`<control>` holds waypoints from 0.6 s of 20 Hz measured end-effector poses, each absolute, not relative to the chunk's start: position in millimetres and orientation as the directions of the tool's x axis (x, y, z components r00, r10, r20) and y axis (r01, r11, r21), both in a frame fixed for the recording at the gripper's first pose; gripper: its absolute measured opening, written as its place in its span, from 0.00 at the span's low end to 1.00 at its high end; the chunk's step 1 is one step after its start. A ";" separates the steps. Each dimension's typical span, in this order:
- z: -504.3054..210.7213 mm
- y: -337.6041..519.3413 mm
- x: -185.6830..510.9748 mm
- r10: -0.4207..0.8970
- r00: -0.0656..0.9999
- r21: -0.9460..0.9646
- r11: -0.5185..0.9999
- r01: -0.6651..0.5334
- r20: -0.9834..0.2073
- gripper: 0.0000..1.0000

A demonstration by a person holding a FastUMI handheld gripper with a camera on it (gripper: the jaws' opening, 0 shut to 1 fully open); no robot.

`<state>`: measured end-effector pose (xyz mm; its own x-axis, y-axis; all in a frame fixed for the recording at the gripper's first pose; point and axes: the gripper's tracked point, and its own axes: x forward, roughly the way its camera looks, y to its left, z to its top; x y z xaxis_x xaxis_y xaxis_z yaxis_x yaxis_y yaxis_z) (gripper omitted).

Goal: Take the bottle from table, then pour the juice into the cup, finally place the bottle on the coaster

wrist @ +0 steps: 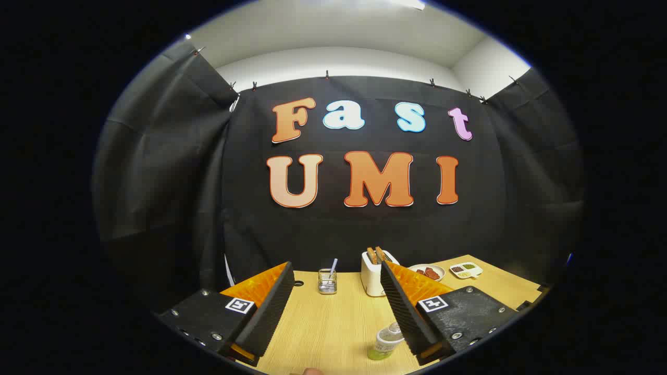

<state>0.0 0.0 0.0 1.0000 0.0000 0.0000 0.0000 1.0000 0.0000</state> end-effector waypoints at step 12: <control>7.0 -11.6 -22.0 -0.023 1.000 0.005 1.000 0.023 0.006 0.98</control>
